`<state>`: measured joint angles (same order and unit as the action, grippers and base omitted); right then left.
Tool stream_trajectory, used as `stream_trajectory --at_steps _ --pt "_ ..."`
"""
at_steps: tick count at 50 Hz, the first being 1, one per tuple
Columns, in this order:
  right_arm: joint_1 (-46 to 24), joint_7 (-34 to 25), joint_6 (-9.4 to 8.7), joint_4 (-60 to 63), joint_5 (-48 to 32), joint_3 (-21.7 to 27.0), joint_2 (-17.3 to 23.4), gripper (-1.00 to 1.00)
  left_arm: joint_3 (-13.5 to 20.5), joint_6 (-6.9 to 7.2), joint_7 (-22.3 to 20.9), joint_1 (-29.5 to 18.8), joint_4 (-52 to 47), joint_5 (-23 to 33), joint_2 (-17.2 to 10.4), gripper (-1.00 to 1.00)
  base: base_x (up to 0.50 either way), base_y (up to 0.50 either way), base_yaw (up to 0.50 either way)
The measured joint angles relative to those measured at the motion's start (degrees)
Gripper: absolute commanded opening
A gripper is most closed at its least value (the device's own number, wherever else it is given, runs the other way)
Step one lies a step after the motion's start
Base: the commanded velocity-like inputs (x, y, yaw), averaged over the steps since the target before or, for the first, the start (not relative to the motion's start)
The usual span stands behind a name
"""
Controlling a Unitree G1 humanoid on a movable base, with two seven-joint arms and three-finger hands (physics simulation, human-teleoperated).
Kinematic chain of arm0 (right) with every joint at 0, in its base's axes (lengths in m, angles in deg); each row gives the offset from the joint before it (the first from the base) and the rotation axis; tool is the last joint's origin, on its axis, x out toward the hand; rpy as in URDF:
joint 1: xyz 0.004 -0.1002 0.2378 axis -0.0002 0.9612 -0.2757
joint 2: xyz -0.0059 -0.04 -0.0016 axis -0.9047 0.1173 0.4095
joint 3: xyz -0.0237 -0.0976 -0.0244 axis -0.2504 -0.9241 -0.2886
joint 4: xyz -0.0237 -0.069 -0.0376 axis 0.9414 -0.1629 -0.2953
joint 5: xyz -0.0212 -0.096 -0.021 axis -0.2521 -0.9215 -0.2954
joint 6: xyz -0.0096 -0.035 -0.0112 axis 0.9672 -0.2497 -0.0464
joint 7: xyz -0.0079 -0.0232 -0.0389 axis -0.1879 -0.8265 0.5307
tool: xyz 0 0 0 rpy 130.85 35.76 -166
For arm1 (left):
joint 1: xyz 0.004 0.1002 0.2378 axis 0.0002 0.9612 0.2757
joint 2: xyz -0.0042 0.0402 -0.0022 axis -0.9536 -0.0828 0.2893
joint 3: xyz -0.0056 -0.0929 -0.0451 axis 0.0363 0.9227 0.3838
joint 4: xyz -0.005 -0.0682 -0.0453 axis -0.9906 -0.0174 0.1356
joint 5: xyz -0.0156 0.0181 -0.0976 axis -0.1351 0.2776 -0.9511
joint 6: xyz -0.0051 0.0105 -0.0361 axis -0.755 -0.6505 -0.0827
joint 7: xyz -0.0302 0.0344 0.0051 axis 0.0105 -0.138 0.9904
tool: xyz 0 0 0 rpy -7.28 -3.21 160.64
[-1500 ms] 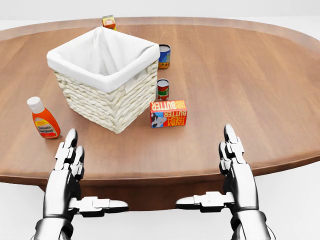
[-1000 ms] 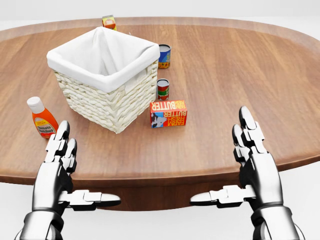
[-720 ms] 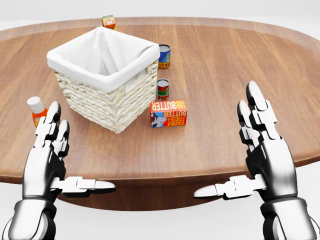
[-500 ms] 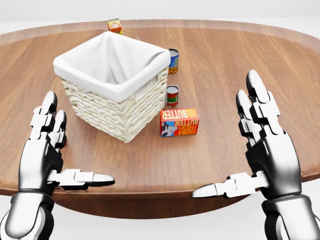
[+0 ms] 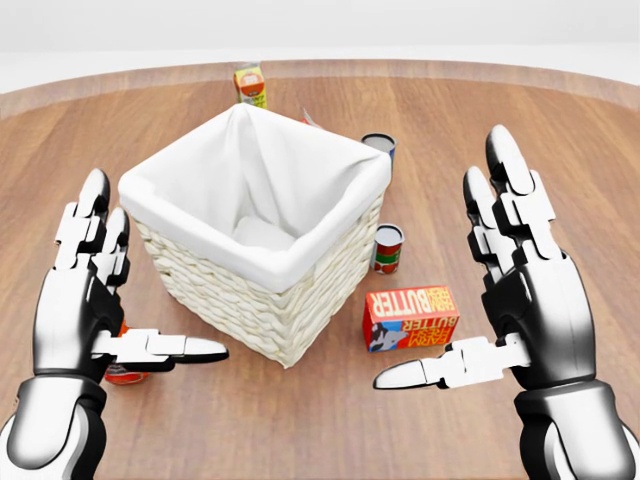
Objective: Pick up the butter and put it in the basket.
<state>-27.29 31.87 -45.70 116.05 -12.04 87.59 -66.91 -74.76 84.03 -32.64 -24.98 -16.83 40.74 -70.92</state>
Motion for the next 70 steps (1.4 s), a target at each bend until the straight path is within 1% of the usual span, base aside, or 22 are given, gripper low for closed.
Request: stream_trajectory --at_steps 16,22,30,34,35,37,39,43,44,49,54,62,70 --pt "-0.46 0.33 0.00 0.12 -0.13 -0.60 -0.05 1.00 0.07 0.00 0.11 0.05 -0.68 -0.07 0.03 1.00 0.48 0.00 0.00" --pt "-0.66 0.36 0.00 0.00 -0.69 -1.03 -0.11 1.00 0.09 0.00 0.17 0.04 -0.67 -0.10 0.04 1.00 0.01 0.00 0.00" --pt "0.78 -0.54 0.00 0.40 -1.27 -0.68 0.07 1.00 0.13 0.00 0.24 0.13 -0.67 -0.15 0.04 1.00 0.00 0.00 0.00" --pt "1.14 -1.05 0.00 -0.76 -3.43 -0.47 0.68 1.00 0.12 0.00 0.27 0.21 -0.76 -0.17 0.06 1.00 0.00 0.00 0.00" --pt "1.23 -1.26 0.07 -1.36 -4.34 -0.36 0.95 1.00 0.12 0.00 0.27 0.23 -0.78 -0.18 0.07 1.00 0.00 0.00 0.00" --pt "1.23 -1.66 1.27 -3.29 -6.80 0.00 1.69 1.00 0.11 0.00 0.28 0.29 -0.83 -0.19 0.08 1.00 0.00 0.00 0.00" --pt "0.98 -1.98 3.52 -5.84 -9.82 0.58 2.71 1.00 0.12 0.00 0.29 0.36 -0.90 -0.21 0.09 1.00 0.00 0.00 0.00" --pt "0.23 -2.78 9.03 -11.22 -15.85 1.99 4.77 1.00 0.14 0.00 0.33 0.47 -1.06 -0.23 0.11 1.00 0.00 0.00 0.00" --pt "-0.05 -2.98 10.00 -12.49 -17.28 2.30 5.25 1.00 0.14 0.00 0.34 0.49 -1.10 -0.23 0.12 1.00 0.00 0.00 0.00" --pt "-1.90 -2.74 10.00 -19.84 -24.95 3.43 7.74 1.00 0.11 0.00 0.42 0.59 -1.34 -0.23 0.16 1.00 0.00 0.00 0.00" --pt "-4.87 0.22 10.00 -29.47 -33.10 3.34 10.21 1.00 0.09 0.00 0.47 0.69 -1.71 -0.22 0.19 1.00 0.00 0.00 0.00" --pt "-10.69 7.80 10.00 -47.18 -46.03 0.68 13.25 1.00 0.15 0.00 0.44 0.83 -2.17 -0.18 0.17 1.00 0.00 0.00 0.00" --pt "-18.96 16.63 10.00 -66.64 -57.32 -3.66 14.67 1.00 0.42 0.00 0.37 0.86 -2.70 -0.23 0.03 1.00 0.00 0.00 0.00"
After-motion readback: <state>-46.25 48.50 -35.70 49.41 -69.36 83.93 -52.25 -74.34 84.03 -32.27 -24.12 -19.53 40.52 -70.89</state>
